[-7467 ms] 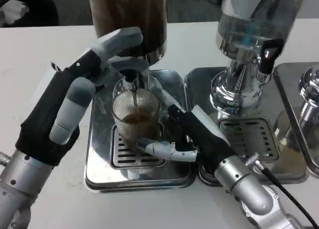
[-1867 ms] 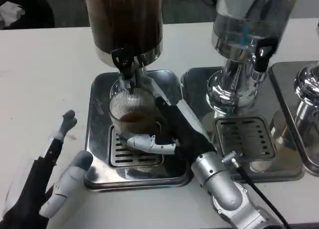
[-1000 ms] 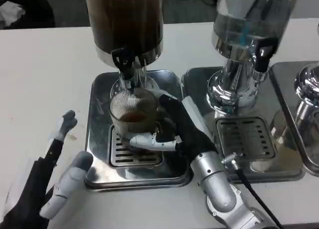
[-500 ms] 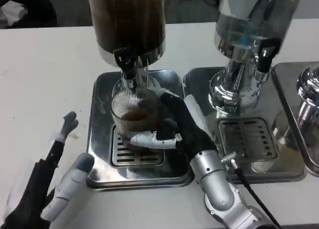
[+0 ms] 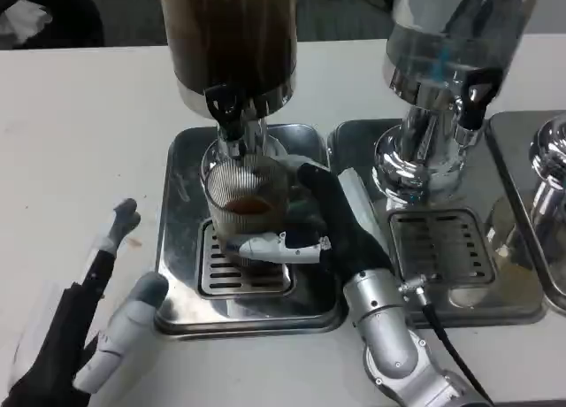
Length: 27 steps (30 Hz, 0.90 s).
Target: Grasp the cup under the faucet to collect the drink, then remove the cup.
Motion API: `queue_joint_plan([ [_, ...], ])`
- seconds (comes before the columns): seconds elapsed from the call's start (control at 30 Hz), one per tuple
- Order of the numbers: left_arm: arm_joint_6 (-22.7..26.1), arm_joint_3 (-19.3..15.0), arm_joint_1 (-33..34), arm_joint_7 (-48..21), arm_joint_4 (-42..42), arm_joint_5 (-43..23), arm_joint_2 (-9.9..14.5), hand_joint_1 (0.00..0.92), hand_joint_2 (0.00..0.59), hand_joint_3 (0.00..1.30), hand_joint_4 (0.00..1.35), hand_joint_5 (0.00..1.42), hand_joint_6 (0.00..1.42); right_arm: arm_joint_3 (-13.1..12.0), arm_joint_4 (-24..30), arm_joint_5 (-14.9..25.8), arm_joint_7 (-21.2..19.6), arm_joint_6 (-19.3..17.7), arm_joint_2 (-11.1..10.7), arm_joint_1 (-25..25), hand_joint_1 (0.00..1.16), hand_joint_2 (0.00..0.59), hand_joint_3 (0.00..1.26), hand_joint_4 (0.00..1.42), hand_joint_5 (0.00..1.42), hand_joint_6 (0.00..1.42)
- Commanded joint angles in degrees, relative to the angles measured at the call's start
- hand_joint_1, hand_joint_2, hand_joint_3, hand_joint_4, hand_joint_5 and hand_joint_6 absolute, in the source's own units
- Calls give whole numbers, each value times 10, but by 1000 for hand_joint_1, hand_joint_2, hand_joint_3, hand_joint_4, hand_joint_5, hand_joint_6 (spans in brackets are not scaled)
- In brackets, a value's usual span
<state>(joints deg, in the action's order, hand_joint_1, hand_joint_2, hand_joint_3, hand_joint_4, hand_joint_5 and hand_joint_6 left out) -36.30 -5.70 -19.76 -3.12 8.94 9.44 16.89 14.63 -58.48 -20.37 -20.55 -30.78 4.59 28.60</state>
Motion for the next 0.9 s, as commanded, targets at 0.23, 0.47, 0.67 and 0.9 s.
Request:
queue_joint_plan([
  [0.23,4,5,1,-4,0,-4,-1,0,154,4,0,0,0,-4,22,-6,-34,-24,2,-20,1078,143,732,753,737,792],
  [0.47,1,8,5,-3,3,-1,-1,0,151,4,0,0,0,0,45,-13,-43,-25,-3,-30,1072,134,744,781,786,897],
  [0.67,-1,12,10,-5,8,-3,-1,0,148,5,0,0,0,1,66,-11,-36,-23,-5,-44,1061,133,757,798,806,940],
  [0.9,-4,19,17,-5,18,-3,-1,0,147,0,0,0,0,3,96,-12,-25,-22,-14,-63,1049,140,769,809,818,971],
])
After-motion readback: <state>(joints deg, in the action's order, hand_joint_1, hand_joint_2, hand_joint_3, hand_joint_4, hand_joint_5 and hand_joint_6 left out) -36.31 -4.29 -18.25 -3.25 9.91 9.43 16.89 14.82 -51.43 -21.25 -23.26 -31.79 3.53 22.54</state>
